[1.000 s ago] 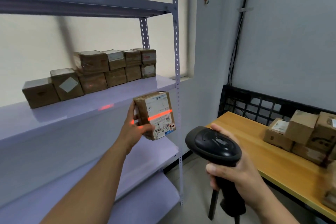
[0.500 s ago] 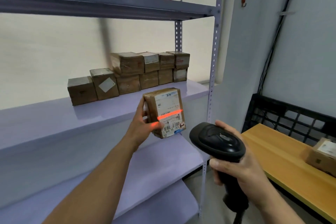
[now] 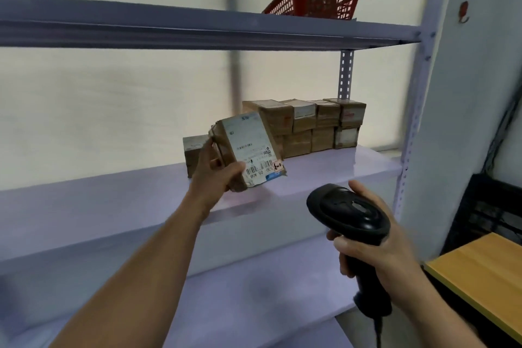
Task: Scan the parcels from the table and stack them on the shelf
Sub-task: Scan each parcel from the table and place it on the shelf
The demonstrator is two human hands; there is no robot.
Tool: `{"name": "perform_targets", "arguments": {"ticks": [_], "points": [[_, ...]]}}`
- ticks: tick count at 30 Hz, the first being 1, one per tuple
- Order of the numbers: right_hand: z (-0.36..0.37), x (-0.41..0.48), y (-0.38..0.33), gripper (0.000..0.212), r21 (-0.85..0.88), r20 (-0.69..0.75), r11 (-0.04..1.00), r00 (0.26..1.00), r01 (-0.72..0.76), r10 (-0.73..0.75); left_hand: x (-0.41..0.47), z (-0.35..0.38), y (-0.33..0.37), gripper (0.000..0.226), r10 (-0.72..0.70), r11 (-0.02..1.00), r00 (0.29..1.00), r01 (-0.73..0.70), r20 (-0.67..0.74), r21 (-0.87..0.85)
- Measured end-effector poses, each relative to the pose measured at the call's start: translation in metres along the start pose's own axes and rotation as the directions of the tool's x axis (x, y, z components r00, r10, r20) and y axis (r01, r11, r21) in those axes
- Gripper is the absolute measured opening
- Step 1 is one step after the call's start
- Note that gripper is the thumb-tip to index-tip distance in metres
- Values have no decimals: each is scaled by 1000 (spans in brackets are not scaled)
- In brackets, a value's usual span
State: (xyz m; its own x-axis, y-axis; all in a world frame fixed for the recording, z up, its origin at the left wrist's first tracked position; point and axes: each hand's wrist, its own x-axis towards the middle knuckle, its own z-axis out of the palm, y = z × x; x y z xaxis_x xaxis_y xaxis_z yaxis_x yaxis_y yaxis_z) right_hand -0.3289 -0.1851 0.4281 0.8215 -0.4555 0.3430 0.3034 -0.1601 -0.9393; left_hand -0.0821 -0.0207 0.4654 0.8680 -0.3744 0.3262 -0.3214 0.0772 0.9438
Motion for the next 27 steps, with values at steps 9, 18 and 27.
{"name": "perform_targets", "arguments": {"ticks": [9, 18, 27], "points": [[54, 56, 12, 94, -37, 29, 999, 1000, 4, -3, 61, -81, 6, 43, -73, 997, 983, 77, -167, 12], [118, 97, 37, 86, -44, 75, 999, 997, 27, -24, 98, -170, -34, 59, -235, 954, 935, 274, -265, 121], [151, 116, 53, 84, -34, 66, 999, 998, 14, -12, 126, -183, -79, 90, -225, 867, 930, 327, -289, 376]]}}
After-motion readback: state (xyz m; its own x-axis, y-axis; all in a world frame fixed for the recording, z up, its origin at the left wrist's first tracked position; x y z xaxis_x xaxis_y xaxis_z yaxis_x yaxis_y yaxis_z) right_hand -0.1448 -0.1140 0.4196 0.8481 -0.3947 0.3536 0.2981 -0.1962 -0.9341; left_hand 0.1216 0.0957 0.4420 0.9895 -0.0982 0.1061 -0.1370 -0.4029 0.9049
